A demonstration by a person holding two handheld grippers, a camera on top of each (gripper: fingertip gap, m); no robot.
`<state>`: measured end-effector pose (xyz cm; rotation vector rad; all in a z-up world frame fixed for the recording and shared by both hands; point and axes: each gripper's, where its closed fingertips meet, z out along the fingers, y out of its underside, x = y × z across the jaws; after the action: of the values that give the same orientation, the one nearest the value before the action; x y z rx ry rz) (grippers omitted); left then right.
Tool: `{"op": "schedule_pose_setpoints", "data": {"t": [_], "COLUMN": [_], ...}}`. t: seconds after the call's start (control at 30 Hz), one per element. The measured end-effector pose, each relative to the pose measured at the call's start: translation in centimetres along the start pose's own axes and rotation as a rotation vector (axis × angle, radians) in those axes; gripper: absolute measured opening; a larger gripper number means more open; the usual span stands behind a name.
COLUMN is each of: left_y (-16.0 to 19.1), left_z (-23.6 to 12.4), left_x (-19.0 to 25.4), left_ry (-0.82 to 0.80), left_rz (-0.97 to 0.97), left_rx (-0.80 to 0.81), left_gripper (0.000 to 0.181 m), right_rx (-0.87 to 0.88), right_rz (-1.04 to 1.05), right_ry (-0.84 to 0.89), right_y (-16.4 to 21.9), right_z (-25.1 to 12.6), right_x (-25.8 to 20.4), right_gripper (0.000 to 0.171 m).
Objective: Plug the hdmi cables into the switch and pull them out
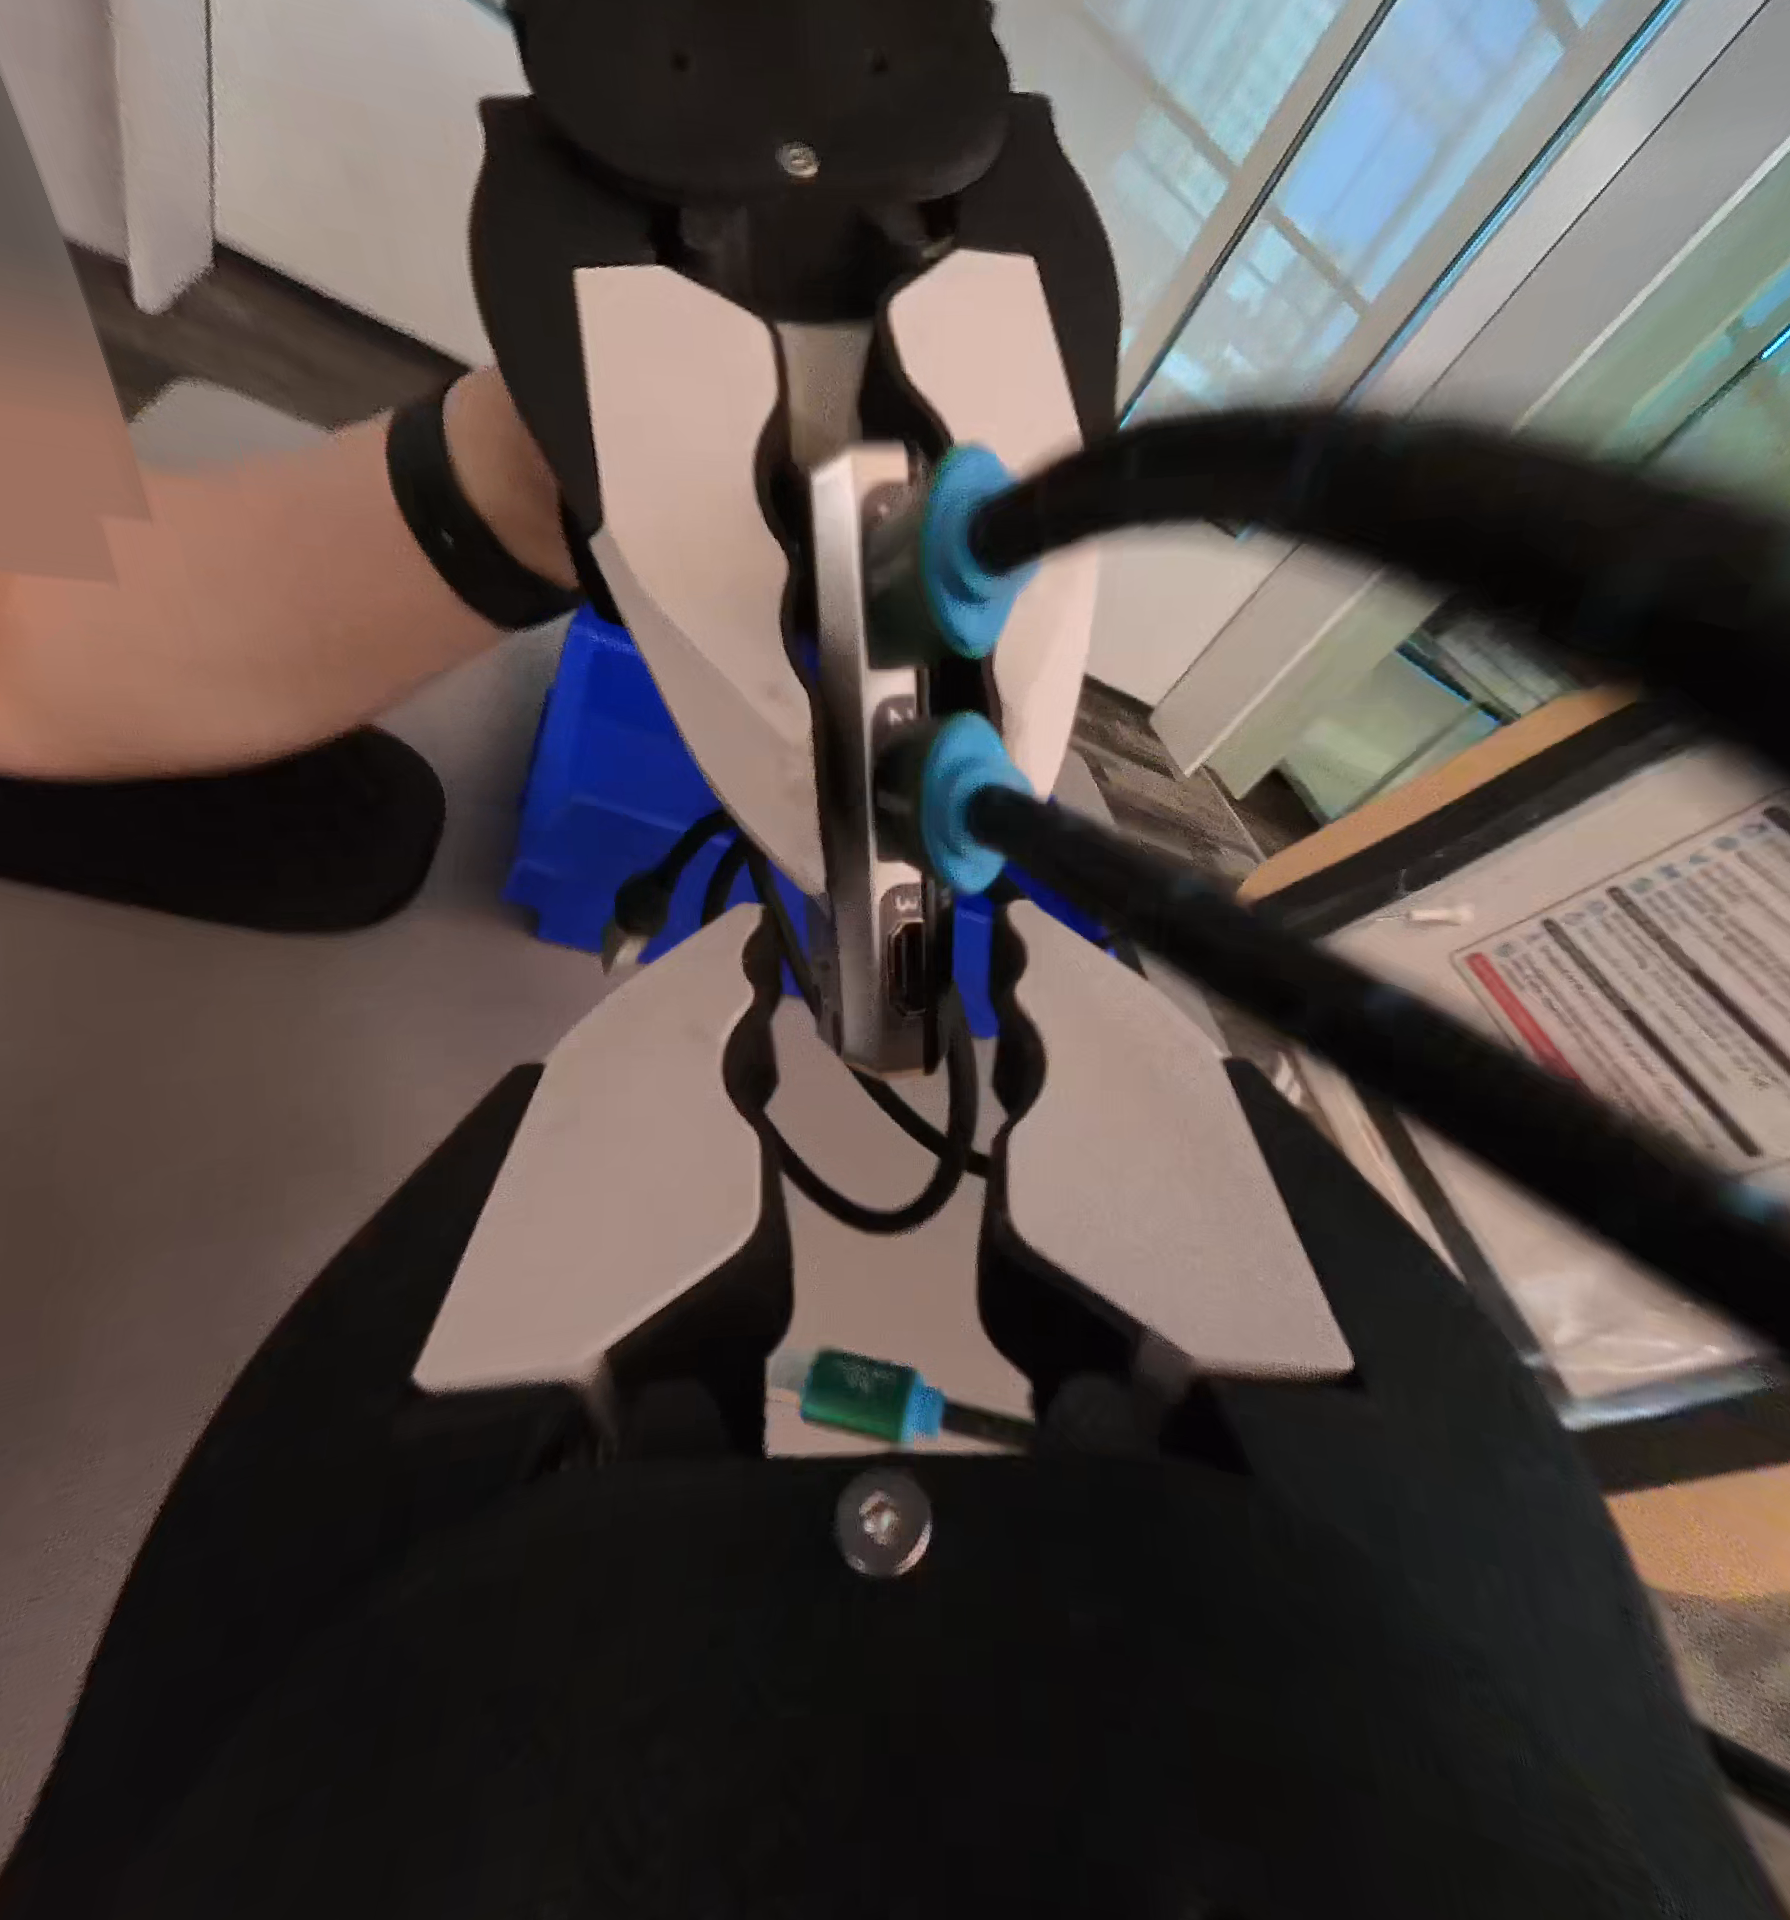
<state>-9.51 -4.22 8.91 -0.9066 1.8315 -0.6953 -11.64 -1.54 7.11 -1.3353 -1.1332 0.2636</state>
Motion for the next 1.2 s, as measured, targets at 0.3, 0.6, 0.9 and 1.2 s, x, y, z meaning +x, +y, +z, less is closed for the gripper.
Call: {"op": "schedule_pose_setpoints", "data": {"t": [0.3, 0.6, 0.9, 1.2], "left_y": [-0.9, 2.0, 2.0, 2.6], "left_z": [-1.1, 0.4, 2.4, 3.2], "left_x": [0.0, -1.3, -0.5, -1.2], "left_ry": [-0.094, -0.29, -0.325, -0.408], "left_rz": [0.048, 0.237, 0.43, 0.51], "left_rx": [0.083, -0.112, -0.084, -0.15], "left_gripper": [0.027, 0.031, 0.023, 0.023], "right_rx": [-0.101, -0.399, -0.475, -0.458], "right_rz": [-0.199, -0.517, -0.665, -0.744], "right_ry": [0.102, 0.266, 0.24, 0.267], "right_y": [-0.1, 0.6, 2.0, 2.8], "right_z": [0.0, -2.6, -3.3, -3.3], "right_x": [0.5, 1.9, 1.8, 2.5], "right_gripper": [0.022, 0.022, 0.022, 0.024]}}
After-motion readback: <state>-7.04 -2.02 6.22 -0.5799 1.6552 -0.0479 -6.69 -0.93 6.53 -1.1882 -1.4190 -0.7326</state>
